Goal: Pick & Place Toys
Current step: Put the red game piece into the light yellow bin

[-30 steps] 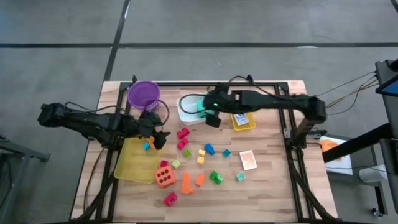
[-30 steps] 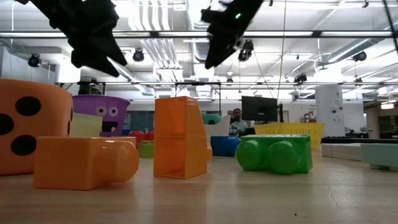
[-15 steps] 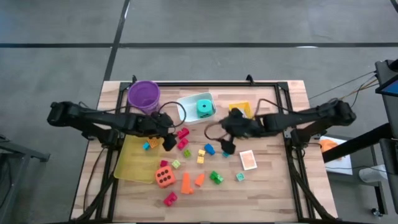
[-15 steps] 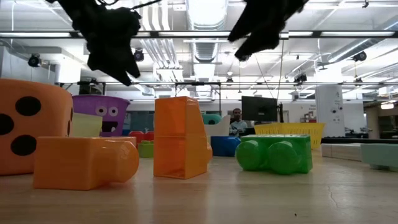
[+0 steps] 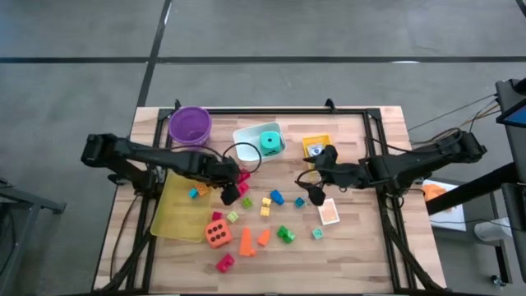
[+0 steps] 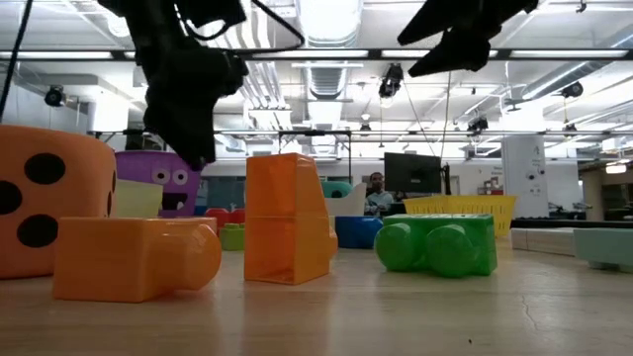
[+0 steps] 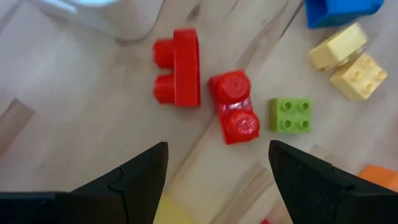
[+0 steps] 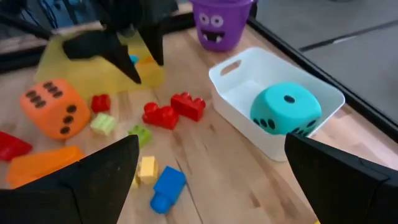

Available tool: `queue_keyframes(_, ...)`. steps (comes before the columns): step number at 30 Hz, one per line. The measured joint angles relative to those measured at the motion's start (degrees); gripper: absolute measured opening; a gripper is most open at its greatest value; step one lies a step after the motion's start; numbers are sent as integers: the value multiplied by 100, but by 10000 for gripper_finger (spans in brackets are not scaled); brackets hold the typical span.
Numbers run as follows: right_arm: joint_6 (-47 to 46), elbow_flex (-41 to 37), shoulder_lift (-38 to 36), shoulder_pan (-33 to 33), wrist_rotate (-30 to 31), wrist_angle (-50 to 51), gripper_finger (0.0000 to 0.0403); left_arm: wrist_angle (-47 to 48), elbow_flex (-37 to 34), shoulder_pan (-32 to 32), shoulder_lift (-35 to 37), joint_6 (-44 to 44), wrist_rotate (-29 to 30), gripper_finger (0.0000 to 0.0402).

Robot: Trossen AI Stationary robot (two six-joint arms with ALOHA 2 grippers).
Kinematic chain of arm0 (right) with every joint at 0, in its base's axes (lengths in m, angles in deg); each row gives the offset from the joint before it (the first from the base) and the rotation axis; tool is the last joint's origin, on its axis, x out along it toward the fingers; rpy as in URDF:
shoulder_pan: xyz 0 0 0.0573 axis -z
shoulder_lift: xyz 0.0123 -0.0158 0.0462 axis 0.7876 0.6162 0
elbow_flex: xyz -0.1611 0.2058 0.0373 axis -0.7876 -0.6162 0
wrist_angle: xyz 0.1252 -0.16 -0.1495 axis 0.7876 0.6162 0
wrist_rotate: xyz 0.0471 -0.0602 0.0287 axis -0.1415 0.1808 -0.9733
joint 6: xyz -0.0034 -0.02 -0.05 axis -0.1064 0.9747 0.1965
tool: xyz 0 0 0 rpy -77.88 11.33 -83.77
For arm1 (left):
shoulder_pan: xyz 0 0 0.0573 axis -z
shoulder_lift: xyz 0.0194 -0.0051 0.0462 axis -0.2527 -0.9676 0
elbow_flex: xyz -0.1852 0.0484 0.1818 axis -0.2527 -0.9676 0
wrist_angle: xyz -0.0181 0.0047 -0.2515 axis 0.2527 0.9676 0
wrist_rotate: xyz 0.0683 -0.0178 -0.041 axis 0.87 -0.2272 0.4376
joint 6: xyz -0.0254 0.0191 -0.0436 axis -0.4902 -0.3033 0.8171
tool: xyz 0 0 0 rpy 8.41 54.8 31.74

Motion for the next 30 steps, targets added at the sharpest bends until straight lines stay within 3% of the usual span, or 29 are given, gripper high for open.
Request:
queue_keyframes(15,46,-210,-64,0,18,-147,399,339,914,-22,-1485,-194,-287,283)
queue_keyframes(30,87,-208,-62,0,11,-141,399,-30,969,-108,-1853,-165,-479,283)
